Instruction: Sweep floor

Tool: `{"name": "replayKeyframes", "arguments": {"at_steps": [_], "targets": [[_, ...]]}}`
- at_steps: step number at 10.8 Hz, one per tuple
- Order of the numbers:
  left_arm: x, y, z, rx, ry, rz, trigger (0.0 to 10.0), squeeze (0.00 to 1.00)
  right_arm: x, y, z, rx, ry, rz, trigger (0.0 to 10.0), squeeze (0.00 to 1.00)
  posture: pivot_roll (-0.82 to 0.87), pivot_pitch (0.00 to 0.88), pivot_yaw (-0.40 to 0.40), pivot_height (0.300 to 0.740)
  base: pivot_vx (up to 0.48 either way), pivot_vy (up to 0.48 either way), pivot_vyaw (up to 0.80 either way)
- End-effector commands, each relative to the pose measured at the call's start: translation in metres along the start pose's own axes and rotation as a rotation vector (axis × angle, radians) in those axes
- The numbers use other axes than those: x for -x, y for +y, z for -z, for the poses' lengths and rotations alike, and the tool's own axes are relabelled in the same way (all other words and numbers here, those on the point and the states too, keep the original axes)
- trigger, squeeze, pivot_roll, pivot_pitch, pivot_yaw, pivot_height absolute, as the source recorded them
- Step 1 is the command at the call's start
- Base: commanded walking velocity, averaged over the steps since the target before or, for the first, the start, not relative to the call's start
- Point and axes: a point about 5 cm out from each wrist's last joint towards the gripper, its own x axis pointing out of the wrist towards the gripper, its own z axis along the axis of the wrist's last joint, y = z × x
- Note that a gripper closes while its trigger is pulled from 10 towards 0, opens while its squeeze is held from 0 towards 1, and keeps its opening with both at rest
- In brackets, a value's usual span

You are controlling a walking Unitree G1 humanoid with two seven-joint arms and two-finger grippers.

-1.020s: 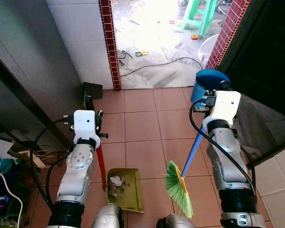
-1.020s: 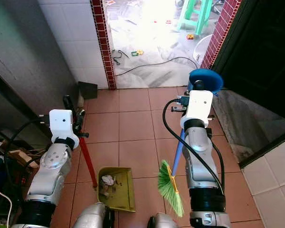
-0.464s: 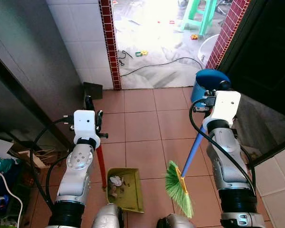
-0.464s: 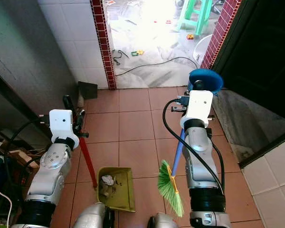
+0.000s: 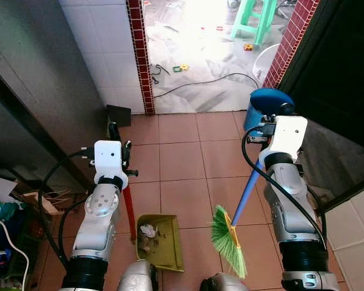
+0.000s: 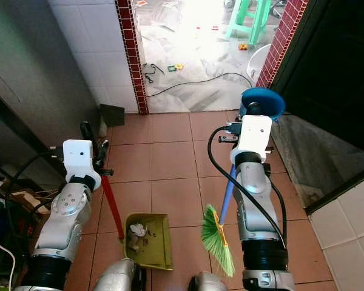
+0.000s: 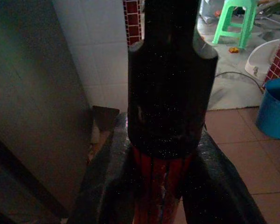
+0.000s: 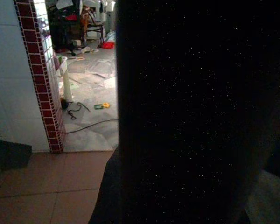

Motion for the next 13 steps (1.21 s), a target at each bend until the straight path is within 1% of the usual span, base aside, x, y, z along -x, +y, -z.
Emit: {"name": "replayKeyframes", "arguments": {"at_steps": [1, 8, 11, 13], "targets": [[0.004, -0.009, -0.016, 0.025, -0.048, 0.023, 10.0, 0.00, -0.002, 0.011, 0.005, 0.010, 0.044, -0.095, 10.0, 0.00, -0.02, 0.092, -0.014, 0.740, 0.000, 0.000, 0.00], [0.003, -0.010, -0.014, 0.033, -0.038, 0.038, 10.0, 0.00, -0.001, 0.013, 0.003, -0.001, 0.033, -0.093, 10.0, 0.00, -0.03, 0.093, -0.007, 0.740, 0.000, 0.000, 0.00], [0.004, -0.012, -0.015, 0.032, -0.037, 0.056, 10.0, 0.00, -0.006, 0.006, 0.000, 0.013, 0.021, -0.078, 10.0, 0.00, -0.03, 0.088, -0.003, 0.740, 0.000, 0.000, 0.00], [0.005, -0.011, -0.016, 0.043, -0.046, 0.055, 10.0, 0.00, -0.003, 0.003, 0.001, 0.013, 0.023, -0.069, 10.0, 0.00, -0.03, 0.077, 0.003, 0.740, 0.000, 0.000, 0.00]]}}
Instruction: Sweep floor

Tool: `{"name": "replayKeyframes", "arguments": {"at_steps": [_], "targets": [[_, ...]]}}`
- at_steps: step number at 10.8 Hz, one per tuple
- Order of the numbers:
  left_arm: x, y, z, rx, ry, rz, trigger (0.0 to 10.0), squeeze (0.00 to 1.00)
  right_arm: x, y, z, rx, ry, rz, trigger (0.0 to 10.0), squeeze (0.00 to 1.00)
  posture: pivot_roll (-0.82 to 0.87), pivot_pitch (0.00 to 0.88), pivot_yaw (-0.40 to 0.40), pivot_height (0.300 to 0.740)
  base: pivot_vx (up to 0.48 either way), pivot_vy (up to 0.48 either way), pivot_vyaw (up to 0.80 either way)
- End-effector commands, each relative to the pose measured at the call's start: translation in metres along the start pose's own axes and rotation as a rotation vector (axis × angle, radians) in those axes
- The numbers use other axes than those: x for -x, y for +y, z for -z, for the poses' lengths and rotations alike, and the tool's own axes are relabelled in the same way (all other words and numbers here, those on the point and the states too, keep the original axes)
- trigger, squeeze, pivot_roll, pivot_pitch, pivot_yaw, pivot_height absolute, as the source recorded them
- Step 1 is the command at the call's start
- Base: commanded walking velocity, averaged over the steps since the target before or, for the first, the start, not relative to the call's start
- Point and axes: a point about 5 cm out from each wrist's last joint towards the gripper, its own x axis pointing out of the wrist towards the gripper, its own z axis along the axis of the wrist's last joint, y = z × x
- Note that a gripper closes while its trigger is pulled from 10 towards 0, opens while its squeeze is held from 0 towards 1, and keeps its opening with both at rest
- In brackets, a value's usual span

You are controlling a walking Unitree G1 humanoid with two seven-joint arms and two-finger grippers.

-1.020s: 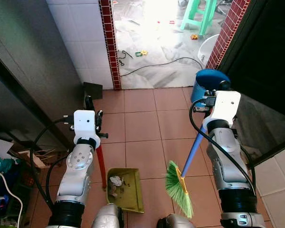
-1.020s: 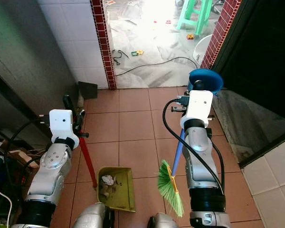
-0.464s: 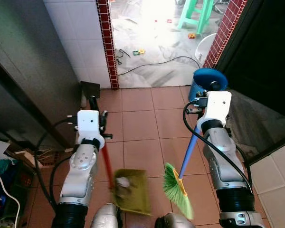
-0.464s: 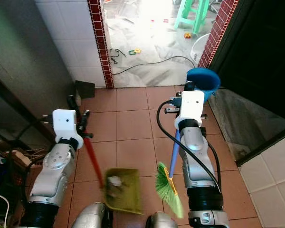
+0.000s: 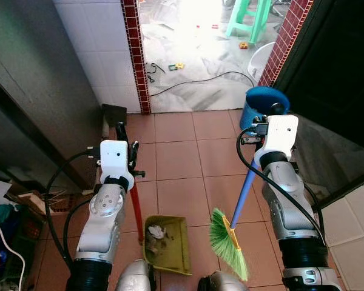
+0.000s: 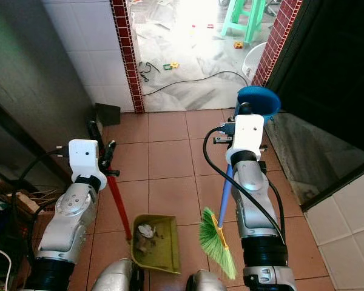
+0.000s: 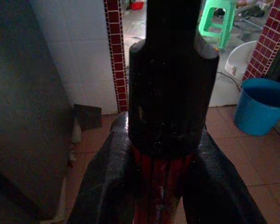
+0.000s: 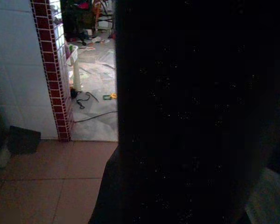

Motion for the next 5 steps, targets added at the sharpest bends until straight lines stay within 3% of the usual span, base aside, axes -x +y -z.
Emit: {"name": "replayKeyframes", "arguments": {"at_steps": [1, 5], "targets": [[0.0027, 0.0026, -0.0138, 0.027, -0.069, -0.006, 10.0, 0.00, 0.0029, -0.0079, 0.0003, -0.012, -0.006, 0.029, 10.0, 0.00, -0.03, 0.059, 0.007, 0.740, 0.000, 0.000, 0.00], [0.0077, 0.0120, -0.0189, 0.030, -0.094, -0.003, 10.0, 0.00, 0.0055, -0.0143, 0.0049, -0.022, -0.003, 0.054, 10.0, 0.00, -0.04, 0.041, 0.022, 0.740, 0.000, 0.000, 0.00]]}}
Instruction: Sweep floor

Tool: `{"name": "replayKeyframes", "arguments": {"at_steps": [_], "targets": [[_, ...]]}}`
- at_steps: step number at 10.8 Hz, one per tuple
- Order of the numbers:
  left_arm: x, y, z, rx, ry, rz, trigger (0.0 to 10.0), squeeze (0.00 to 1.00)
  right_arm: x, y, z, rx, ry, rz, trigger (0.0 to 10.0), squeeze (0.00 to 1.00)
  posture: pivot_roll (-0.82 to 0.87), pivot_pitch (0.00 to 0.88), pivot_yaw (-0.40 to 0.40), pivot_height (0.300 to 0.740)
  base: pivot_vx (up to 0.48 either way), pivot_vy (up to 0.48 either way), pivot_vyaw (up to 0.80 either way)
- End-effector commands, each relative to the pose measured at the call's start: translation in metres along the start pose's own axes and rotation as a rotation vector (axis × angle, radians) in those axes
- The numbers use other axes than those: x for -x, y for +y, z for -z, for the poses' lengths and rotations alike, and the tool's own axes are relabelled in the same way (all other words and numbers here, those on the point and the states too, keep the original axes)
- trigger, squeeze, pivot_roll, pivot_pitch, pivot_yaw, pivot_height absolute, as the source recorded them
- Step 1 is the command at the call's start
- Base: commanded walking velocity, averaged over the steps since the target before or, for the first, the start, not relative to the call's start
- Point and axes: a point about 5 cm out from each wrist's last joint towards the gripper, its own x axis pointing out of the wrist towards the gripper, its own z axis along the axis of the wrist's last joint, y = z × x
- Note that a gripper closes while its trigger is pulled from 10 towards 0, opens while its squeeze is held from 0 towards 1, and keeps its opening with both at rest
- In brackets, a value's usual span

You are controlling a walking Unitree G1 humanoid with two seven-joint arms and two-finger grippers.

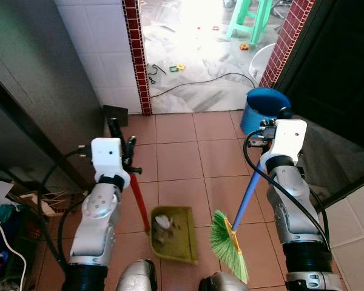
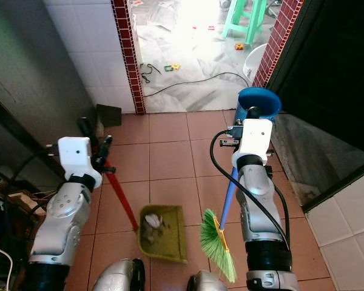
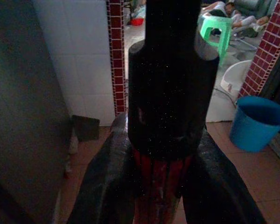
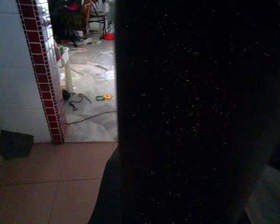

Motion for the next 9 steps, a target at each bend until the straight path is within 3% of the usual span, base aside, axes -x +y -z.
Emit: {"name": "replayKeyframes", "arguments": {"at_steps": [1, 4, 5, 6, 7, 9], "targets": [[0.0025, 0.0041, -0.0071, -0.006, -0.031, -0.003, 10.0, 0.00, 0.0003, -0.0049, -0.0001, -0.011, -0.005, 0.027, 10.0, 0.00, -0.03, 0.040, 0.028, 0.740, 0.000, 0.000, 0.00], [0.0027, -0.0003, -0.0060, -0.008, -0.023, 0.011, 10.0, 0.00, -0.0003, -0.0048, -0.0004, -0.016, -0.005, 0.037, 10.0, 0.00, -0.03, 0.046, 0.032, 0.740, 0.000, 0.000, 0.00], [0.0022, -0.0023, -0.0068, -0.018, -0.028, 0.024, 10.0, 0.00, -0.0007, -0.0035, -0.0030, -0.032, -0.023, 0.024, 1.7, 0.00, -0.03, 0.047, 0.029, 0.740, 0.000, 0.000, 0.00], [0.0019, -0.0028, -0.0069, -0.016, -0.027, 0.025, 10.0, 0.00, -0.0014, -0.0021, -0.0037, -0.028, -0.025, 0.014, 2.7, 0.00, -0.03, 0.048, 0.029, 0.740, 0.000, 0.000, 0.00], [0.0011, -0.0031, -0.0076, -0.016, -0.028, 0.025, 10.0, 0.00, -0.0030, -0.0015, -0.0036, -0.018, -0.020, 0.020, 10.0, 0.00, -0.03, 0.053, 0.029, 0.740, 0.000, 0.000, 0.00], [-0.0012, -0.0024, -0.0103, -0.015, -0.032, 0.029, 10.0, 0.00, -0.0058, 0.0009, -0.0060, -0.026, -0.028, 0.022, 10.0, 0.00, -0.01, 0.065, 0.039, 0.740, 0.000, 0.000, 0.00]]}}
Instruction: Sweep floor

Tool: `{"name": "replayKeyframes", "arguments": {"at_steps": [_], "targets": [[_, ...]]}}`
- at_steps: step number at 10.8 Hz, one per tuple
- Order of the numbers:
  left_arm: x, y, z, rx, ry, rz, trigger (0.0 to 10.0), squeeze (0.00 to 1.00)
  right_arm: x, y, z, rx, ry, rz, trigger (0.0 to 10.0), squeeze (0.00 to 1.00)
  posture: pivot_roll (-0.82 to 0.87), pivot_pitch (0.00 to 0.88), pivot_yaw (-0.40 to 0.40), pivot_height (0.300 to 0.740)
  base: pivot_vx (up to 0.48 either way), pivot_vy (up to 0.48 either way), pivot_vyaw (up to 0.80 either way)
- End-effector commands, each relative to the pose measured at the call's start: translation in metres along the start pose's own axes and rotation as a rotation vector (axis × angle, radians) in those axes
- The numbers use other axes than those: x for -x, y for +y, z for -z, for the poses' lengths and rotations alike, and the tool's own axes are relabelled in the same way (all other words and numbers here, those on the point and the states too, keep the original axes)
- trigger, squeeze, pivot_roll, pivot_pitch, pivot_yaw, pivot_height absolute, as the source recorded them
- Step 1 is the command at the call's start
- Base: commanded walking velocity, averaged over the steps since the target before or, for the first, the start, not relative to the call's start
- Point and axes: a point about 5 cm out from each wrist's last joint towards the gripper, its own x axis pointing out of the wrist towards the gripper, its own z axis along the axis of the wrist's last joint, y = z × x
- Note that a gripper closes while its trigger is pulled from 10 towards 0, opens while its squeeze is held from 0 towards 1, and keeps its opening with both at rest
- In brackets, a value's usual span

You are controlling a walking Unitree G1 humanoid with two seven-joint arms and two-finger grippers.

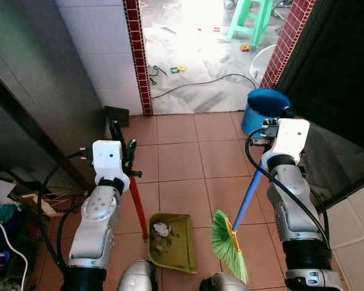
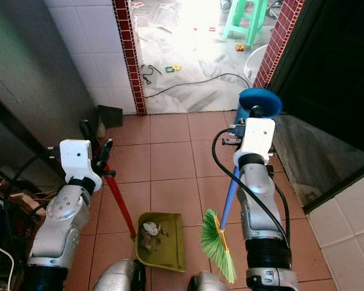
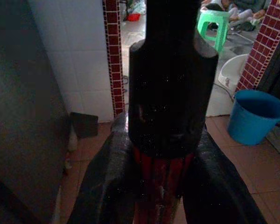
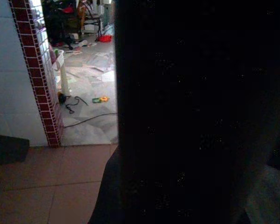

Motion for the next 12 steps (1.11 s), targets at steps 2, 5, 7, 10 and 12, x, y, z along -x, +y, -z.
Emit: {"name": "replayKeyframes", "arguments": {"at_steps": [2, 5, 7, 10, 12], "targets": [[-0.0017, -0.0056, -0.0153, 0.005, -0.061, 0.014, 10.0, 0.00, -0.0009, -0.0011, -0.0011, -0.003, -0.008, -0.006, 10.0, 0.00, -0.01, 0.069, 0.016, 0.740, 0.000, 0.000, 0.00], [-0.0020, -0.0094, -0.0154, 0.020, -0.062, 0.017, 10.0, 0.00, -0.0070, 0.0024, -0.0069, 0.002, -0.022, -0.018, 10.0, 0.00, -0.01, 0.071, 0.005, 0.740, 0.000, 0.000, 0.00], [-0.0032, -0.0069, -0.0158, 0.019, -0.063, 0.012, 10.0, 0.00, -0.0058, 0.0022, -0.0060, 0.006, -0.020, -0.022, 10.0, 0.00, -0.01, 0.072, 0.004, 0.740, 0.000, 0.000, 0.00], [-0.0035, -0.0097, -0.0160, 0.026, -0.063, 0.017, 10.0, 0.00, -0.0064, -0.0005, -0.0051, 0.001, -0.014, -0.019, 10.0, 0.00, -0.02, 0.070, 0.003, 0.740, 0.000, 0.000, 0.00], [-0.0036, -0.0098, -0.0162, 0.028, -0.062, 0.023, 10.0, 0.00, -0.0067, -0.0009, -0.0054, 0.005, -0.016, -0.017, 10.0, 0.00, -0.02, 0.067, 0.004, 0.740, 0.000, 0.000, 0.00]]}}
